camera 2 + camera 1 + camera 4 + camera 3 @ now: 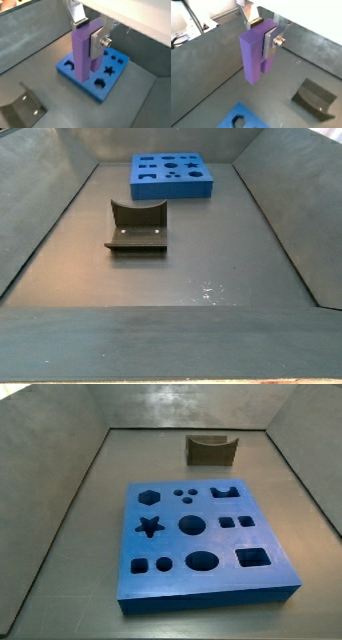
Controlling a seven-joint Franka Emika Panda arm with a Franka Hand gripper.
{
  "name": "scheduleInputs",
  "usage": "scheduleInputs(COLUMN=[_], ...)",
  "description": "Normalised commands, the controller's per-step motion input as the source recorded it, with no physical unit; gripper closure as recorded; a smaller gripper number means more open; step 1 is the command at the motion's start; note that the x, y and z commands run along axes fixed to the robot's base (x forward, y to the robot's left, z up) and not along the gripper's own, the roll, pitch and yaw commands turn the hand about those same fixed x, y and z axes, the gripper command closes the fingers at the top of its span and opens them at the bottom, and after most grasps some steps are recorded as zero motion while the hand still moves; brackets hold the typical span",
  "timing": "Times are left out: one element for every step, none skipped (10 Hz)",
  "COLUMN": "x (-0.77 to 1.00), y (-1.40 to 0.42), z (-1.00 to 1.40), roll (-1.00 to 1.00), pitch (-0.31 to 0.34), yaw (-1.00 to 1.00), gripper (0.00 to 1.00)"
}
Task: Pick up the double-square object. Move to above the board. Insert the double-square object.
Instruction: Move to above the board, then insert the double-square object.
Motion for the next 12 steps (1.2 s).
scheduleInputs(x=[0.24, 0.27, 0.24, 0.17, 0.12, -0.08, 0.0, -0.01, 0.0, 0.2, 0.22, 0.27], y=[-1.0, -1.0, -0.74, -0.37, -0.22, 0.0, -0.04, 0.0, -0.02, -0.06, -0.16, -0.15], z=[0.12, 0.13, 0.09, 0.05, 0.04, -0.03, -0.01, 0.0, 0.0, 0.0, -0.01, -0.01], roll=[0.0, 0.02, 0.02, 0.05, 0.05, 0.04, 0.02, 0.0, 0.0, 0.0, 0.0, 0.0], pitch=[0.125, 0.132, 0.131, 0.134, 0.117, 0.023, 0.037, 0.0, 0.0, 0.0, 0.0, 0.0], yaw=[0.01, 0.01, 0.01, 0.01, 0.01, -0.27, -0.35, -0.02, 0.0, -0.17, -0.47, -0.73], gripper=[1.0, 1.0, 1.0, 1.0, 1.0, 1.0, 1.0, 1.0, 1.0, 1.0, 1.0, 1.0])
